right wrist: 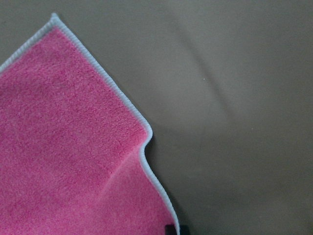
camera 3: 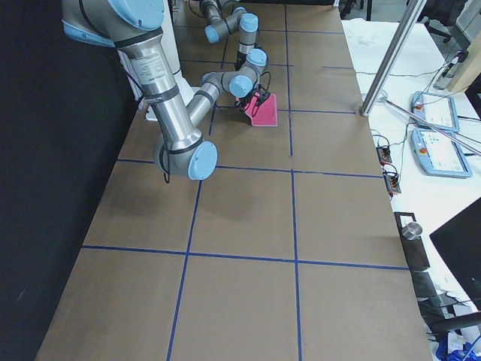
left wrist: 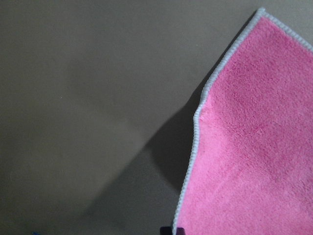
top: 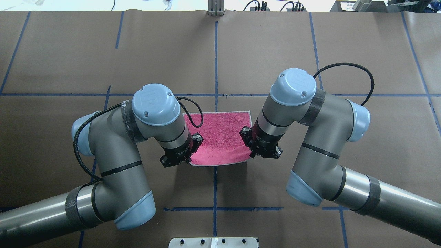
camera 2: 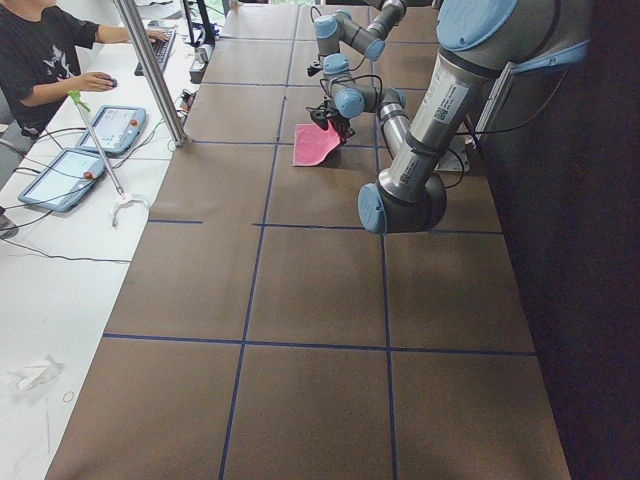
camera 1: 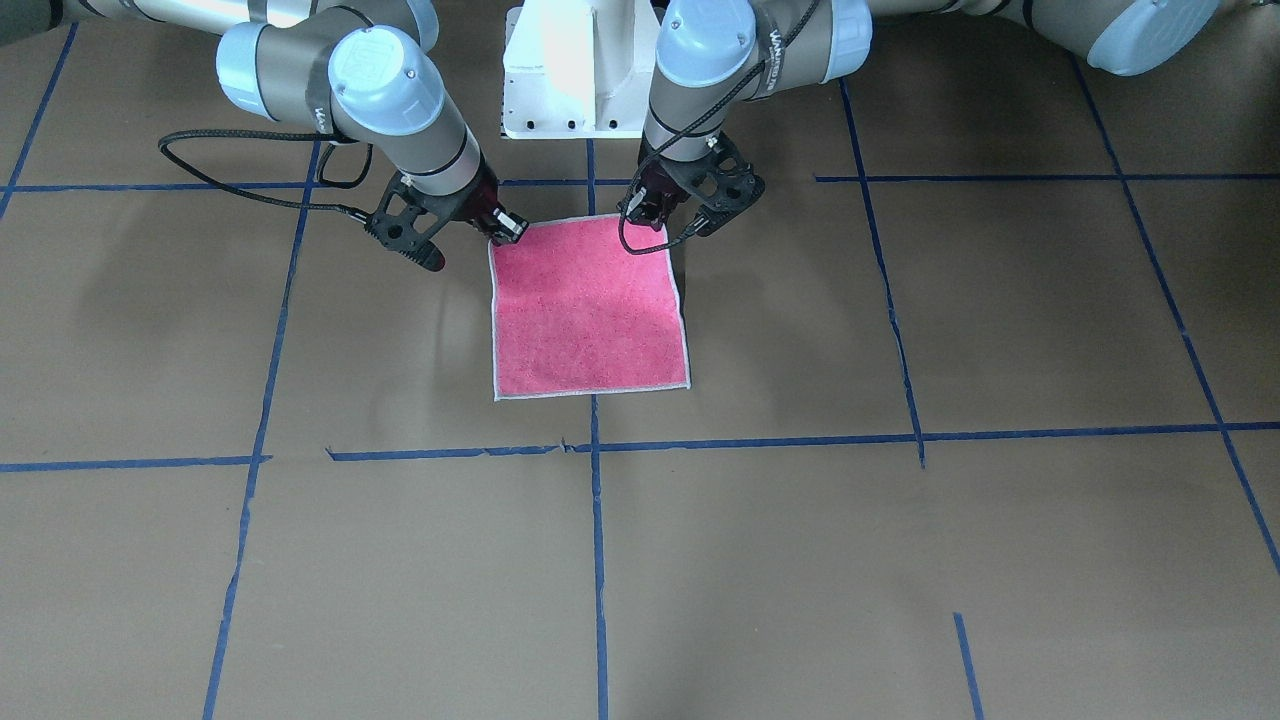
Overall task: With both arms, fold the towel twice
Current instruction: 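Lift the near towel edge with both grippers and carry it farther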
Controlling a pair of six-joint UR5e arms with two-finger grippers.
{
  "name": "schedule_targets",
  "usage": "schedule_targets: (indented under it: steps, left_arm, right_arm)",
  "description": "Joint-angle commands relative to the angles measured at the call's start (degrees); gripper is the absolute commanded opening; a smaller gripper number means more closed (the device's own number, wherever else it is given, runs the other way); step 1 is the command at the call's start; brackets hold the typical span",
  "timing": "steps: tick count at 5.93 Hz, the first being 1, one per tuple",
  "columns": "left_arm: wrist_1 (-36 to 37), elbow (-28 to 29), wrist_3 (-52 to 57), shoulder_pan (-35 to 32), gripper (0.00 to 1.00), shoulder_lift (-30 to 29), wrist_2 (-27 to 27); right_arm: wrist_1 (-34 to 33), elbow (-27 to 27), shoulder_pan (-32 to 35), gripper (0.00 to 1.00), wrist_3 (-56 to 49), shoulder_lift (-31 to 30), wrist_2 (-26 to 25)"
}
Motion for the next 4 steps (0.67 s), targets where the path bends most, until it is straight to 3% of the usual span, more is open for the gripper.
schedule_targets:
  steps: [1,4]
  left_arm:
    - [-3.9,2.1,-2.0,-0.3,0.00,0.0,-0.1]
    - [-7.5,4.8,-4.6,-1.9,0.00,0.0,-0.7]
  right_arm:
    - [0.0,-1.1,0.8,0.01,0.3,-0.1,2.5]
    - [0.0,-2.9,1.5,0.02,3.8,0.0,3.4]
